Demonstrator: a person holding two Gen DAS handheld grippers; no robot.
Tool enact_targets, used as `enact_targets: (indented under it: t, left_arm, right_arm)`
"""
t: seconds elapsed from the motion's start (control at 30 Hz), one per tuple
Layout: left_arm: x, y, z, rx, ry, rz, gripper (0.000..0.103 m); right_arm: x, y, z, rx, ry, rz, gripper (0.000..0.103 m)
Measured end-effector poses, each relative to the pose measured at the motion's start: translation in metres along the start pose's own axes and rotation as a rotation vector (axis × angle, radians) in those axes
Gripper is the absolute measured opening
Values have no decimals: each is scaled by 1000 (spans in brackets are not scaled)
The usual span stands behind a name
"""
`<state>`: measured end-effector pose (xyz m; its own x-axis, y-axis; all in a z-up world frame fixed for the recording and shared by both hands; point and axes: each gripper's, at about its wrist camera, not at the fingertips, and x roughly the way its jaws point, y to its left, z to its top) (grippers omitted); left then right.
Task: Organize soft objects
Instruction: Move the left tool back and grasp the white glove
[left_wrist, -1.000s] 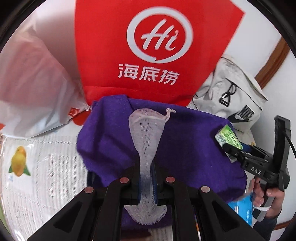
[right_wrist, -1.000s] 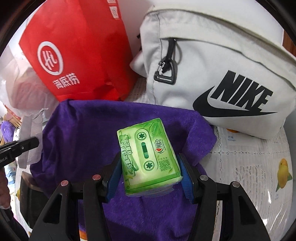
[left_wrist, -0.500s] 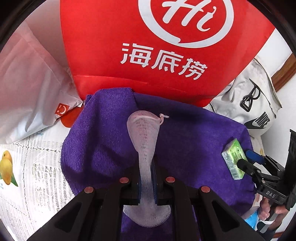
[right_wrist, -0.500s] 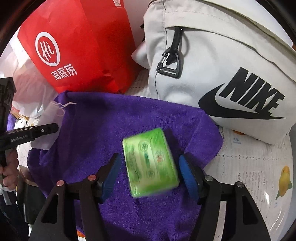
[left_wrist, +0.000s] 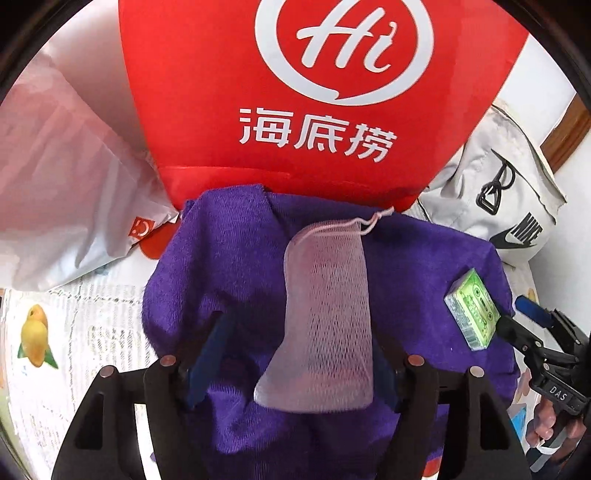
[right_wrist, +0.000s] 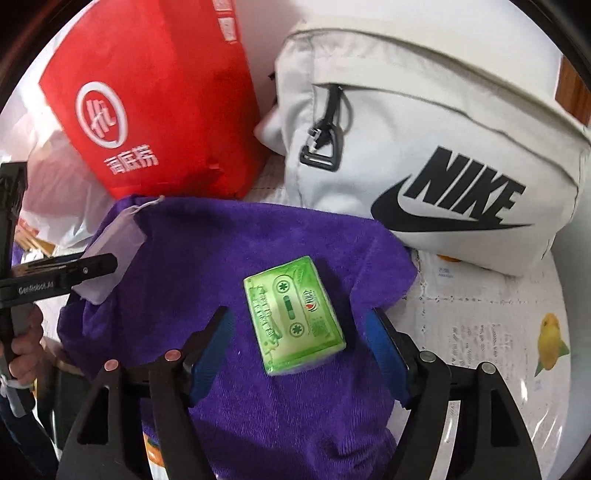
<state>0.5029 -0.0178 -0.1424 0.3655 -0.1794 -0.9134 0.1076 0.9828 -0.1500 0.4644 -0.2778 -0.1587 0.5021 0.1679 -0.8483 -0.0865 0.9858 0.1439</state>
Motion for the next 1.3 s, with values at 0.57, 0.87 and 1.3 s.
enact_targets:
  t: [0.57, 0.87, 1.3]
  left_arm:
    - [-84, -12, -55, 106, -130, 8, 69]
    - [-123, -18, -110, 95, -131, -20, 69]
    - [-129, -30, -218, 103, -81, -79, 70]
  right_arm:
    - [-66, 15, -41, -12, -51, -3, 73]
    - [-110, 20, -83, 20, -66, 40, 73]
    - [-174, 41, -169, -4, -140, 92, 73]
